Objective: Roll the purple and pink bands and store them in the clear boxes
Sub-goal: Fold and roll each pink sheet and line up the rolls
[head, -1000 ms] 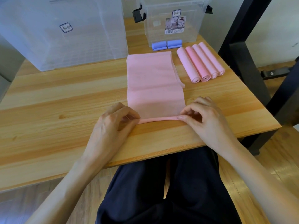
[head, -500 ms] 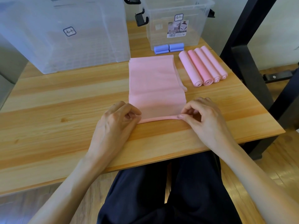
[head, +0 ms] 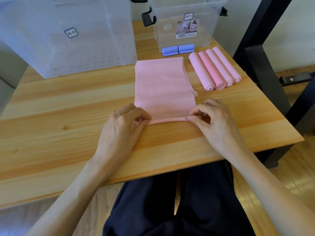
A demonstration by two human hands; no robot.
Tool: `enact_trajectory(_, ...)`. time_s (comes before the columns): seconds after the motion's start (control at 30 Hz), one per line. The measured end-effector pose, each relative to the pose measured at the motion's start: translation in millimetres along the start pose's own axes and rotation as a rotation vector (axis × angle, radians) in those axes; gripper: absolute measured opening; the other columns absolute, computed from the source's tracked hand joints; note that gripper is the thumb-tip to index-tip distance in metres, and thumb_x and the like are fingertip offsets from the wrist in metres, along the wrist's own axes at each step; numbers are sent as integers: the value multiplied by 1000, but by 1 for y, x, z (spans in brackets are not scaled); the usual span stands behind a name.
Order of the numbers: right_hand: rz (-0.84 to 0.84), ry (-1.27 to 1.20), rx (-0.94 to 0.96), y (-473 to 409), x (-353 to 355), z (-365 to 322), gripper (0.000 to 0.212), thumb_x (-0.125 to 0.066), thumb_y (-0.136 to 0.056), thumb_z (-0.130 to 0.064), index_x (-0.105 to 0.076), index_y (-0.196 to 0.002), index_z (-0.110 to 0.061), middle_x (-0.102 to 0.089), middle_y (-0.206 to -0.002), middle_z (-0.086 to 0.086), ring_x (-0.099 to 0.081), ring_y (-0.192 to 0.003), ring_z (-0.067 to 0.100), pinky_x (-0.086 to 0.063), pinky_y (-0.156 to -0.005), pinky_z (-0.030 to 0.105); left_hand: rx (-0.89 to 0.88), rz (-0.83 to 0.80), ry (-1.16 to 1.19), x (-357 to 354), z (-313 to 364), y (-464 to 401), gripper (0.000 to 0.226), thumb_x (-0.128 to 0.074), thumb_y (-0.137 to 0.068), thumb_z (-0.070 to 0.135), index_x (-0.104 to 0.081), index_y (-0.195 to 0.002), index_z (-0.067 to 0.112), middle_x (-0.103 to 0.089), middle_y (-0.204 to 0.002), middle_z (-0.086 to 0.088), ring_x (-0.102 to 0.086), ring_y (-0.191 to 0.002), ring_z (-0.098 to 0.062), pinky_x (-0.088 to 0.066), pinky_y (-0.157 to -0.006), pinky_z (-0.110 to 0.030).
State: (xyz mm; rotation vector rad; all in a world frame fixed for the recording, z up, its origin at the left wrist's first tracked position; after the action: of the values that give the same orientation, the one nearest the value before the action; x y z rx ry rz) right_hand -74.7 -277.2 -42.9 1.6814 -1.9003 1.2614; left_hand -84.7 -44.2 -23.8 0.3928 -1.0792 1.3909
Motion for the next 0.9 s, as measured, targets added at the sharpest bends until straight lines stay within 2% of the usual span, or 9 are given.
enact_trajectory(0.1,-11,-27,-9,-3,2,3,20,-73,-81,-36,-75,-84,-17,-56,-83,-5,-47,-88,13,-38,-86,33,5,-33,-14,-2,-4,1,11,-69,-88,35,-72,-93,25,-59,-94,13,-56,-85,-5,-43,-78,-25)
enact_trajectory(0.2,-21,-34,-5,-4,1,3,17,-72,-83,-33,-76,-88,-16,-57,-85,-5,-46,-89,12,-39,-87,34,39,-28,-5,-3,-7,-1,8,-69,-90,27,-74,-95,25,-57,-96,13,-54,-89,-5,-39,-73,-11)
enact_trajectory(0.3,-20,-16,8,-4,0,3,15,-72,-86,-28,-70,-95,-16,-57,-89,-6,-47,-90,13,-38,-86,32,41,-15,19,-3,-6,-5,8,-66,-93,24,-73,-96,23,-60,-91,12,-57,-87,-7,-44,-74,-20)
enact_trajectory(0.4,-22,-25,24,-5,-1,4,6,-72,-87,-22,-72,-89,-16,-57,-86,-4,-47,-89,14,-39,-85,33,41,-4,46,-2,-7,-7,7,-64,-93,29,-68,-97,25,-61,-90,14,-59,-85,-6,-48,-75,-30)
enact_trajectory(0.5,-5,1,20,-9,-1,6,11,-70,-89,-22,-75,-89,-13,-57,-85,0,-46,-88,16,-42,-84,37,51,-32,31,-3,-9,-6,11,-64,-90,35,-69,-96,26,-58,-94,11,-56,-88,-8,-47,-74,-31)
enact_trajectory(0.6,-35,-5,-9,-11,-1,5,16,-73,-85,-30,-72,-91,-15,-57,-88,-3,-46,-89,13,-39,-85,30,77,-41,20,-5,-12,-8,13,-62,-91,34,-70,-96,25,-54,-96,9,-54,-88,-7,-44,-75,-24)
enact_trajectory(0.7,-36,-23,-2,-10,-2,6,14,-77,-82,-26,-70,-89,-16,-56,-86,-5,-46,-88,12,-37,-84,28,88,-66,27,-6,-13,-10,11,-64,-92,34,-70,-96,26,-53,-95,11,-54,-88,-2,-39,-76,-9)
enact_trajectory(0.8,-31,-37,6,-12,-3,7,10,-74,-85,-25,-72,-85,-16,-56,-84,-5,-46,-87,12,-33,-81,20,137,-66,78,-4,-13,-10,9,-72,-86,33,-68,-94,30,-53,-94,14,-53,-89,3,-37,-75,-4)
enact_trajectory(0.9,-35,-46,-2,-12,-3,9,12,-70,-87,-28,-72,-86,-17,-56,-84,-6,-46,-86,10,-34,-80,14,164,-44,84,-3,-15,-9,9,-70,-89,25,-68,-97,28,-49,-95,17,-51,-89,7,-34,-75,0)
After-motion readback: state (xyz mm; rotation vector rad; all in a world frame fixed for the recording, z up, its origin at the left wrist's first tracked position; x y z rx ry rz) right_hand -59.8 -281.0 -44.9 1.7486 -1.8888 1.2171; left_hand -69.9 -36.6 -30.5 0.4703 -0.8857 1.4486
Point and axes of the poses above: each hand's wrist, its own y-axis away from the middle knuckle, its own x-axis out of the back of the hand, z = x × y, the point moved 3 cm from there along -y, towards the middle knuckle
